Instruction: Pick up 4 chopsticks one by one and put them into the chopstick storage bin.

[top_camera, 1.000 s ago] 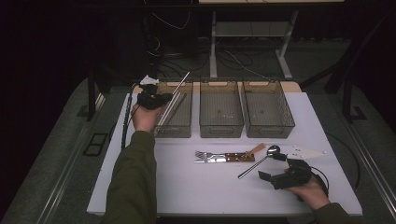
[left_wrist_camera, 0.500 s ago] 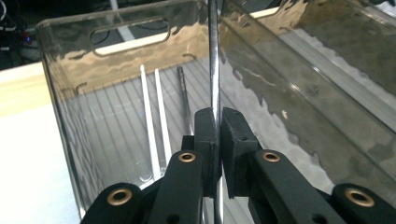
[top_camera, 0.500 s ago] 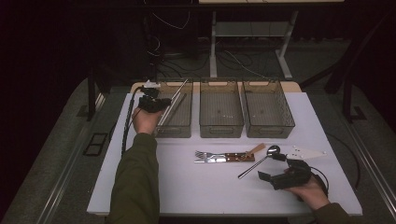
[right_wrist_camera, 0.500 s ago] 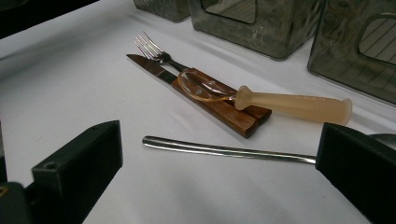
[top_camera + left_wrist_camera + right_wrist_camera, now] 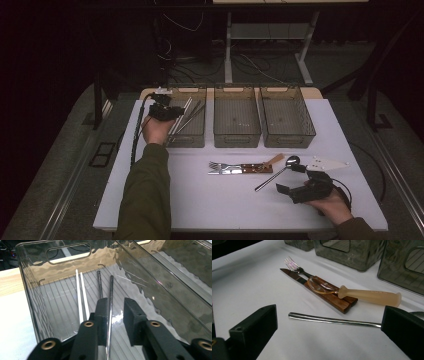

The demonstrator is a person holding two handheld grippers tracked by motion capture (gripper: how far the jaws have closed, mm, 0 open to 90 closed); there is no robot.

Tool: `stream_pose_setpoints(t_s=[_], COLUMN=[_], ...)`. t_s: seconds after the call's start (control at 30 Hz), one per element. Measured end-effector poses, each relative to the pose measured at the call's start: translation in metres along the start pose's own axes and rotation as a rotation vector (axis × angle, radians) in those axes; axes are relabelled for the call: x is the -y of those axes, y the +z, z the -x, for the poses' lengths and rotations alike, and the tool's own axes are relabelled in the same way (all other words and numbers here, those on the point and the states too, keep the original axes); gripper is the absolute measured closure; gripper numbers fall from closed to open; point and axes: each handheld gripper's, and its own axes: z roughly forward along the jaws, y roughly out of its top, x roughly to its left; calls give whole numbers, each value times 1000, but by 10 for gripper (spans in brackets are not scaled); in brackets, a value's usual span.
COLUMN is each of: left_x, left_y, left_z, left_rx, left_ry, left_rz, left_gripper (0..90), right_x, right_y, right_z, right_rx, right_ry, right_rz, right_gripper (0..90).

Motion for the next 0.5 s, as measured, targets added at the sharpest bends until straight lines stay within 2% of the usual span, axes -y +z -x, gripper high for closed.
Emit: stream_pose_setpoints(t_s=[0.17,0.5], left_x=[0,5], left_y=[-2,-12], left_z=[-1,7], left_rx=[14,87], left_ry=[3,71], left_rz=[25,66], left_gripper=[610,429], right_x=[0,0], right_y=[0,1], right_z=[1,1], right_rx=[1,4], right_ry=[-1,-3], right_rz=[1,-6], right_gripper=[10,10])
